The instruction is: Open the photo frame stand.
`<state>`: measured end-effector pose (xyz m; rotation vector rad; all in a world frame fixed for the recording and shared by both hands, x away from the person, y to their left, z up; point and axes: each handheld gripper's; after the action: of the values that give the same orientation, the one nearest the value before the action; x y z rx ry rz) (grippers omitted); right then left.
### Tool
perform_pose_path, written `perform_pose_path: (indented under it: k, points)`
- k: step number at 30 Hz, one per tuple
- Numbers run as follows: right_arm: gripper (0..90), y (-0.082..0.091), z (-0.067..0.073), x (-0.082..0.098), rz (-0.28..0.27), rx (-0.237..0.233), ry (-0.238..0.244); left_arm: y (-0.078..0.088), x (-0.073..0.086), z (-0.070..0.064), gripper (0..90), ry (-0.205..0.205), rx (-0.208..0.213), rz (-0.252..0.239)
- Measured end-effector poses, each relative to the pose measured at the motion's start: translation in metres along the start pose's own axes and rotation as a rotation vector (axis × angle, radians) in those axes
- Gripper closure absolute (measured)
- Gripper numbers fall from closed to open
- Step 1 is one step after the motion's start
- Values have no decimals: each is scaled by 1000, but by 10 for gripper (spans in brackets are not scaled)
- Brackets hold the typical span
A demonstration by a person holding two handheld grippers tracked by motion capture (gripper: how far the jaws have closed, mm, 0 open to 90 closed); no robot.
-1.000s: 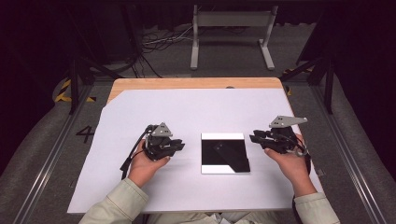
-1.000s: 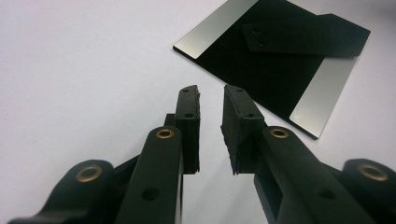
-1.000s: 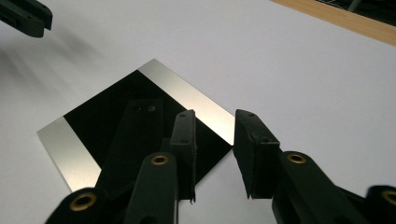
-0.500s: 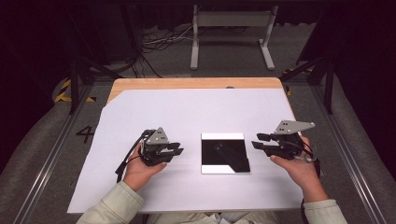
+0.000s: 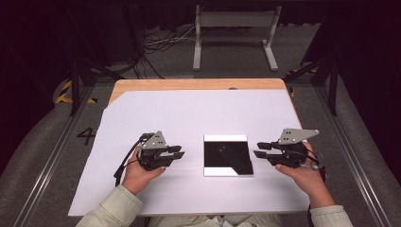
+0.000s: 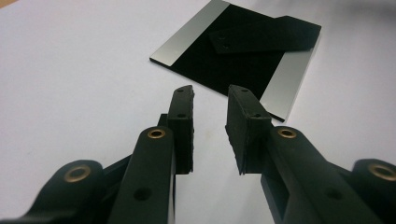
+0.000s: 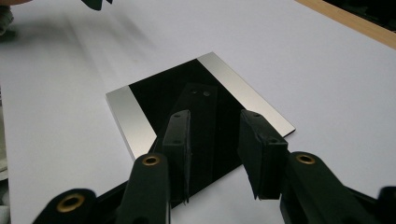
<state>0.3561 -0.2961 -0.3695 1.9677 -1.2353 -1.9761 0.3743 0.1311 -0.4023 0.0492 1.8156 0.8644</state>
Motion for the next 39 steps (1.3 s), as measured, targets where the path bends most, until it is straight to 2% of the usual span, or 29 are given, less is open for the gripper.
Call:
perform_pose_path:
  k: [8, 15, 25, 34, 39]
  points:
    - [649, -3, 3, 8, 0, 12, -3, -1, 1, 0, 728, 6, -14, 2]
    - [647, -10, 7, 14, 27, 7, -2, -2, 2, 1, 729, 13, -26, 14]
    - [647, -19, 13, 24, 100, -2, 10, -4, 2, 2, 729, 17, -32, 23]
    - [653, -23, 14, 25, 149, -13, 6, -3, 3, 3, 730, 22, -33, 22]
    - [677, -25, 16, 23, 197, -23, 7, -4, 3, 3, 730, 25, -33, 27]
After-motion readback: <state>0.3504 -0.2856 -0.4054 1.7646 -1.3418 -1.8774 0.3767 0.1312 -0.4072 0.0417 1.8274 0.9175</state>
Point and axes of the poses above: each handheld gripper's, and its own axes: y roughly backward along the jaws, x roughly out of its underside, z roughly to its left, and after that the axes turned 9 degrees about y, right-handed
